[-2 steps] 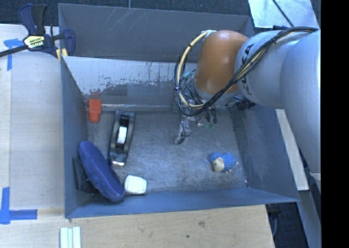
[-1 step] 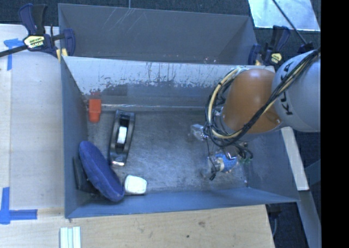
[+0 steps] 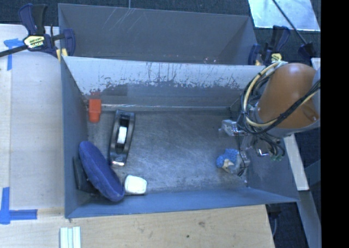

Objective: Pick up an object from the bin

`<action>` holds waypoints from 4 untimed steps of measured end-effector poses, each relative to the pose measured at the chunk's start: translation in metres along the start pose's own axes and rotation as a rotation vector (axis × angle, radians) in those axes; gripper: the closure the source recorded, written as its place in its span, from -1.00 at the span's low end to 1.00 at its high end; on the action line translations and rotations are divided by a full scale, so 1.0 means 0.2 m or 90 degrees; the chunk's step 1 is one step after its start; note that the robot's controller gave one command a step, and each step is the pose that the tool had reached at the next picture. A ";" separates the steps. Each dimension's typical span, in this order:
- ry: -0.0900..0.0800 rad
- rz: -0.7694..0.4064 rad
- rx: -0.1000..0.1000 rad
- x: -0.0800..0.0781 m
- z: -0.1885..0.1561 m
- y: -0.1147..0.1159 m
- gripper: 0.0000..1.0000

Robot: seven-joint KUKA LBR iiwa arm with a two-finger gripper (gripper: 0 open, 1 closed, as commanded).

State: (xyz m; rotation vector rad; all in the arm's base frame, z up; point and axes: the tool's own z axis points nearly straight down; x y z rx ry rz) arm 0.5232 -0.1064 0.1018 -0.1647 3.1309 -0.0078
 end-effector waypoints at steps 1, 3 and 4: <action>0.002 -0.051 -0.003 -0.03 0.16 -0.09 -1.00; 0.000 -0.049 -0.003 -0.03 0.15 -0.10 1.00; -0.001 -0.047 -0.002 -0.04 0.10 -0.10 1.00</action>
Offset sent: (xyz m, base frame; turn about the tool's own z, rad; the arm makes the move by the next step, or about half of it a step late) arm 0.0064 -0.0181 -0.0318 -0.0827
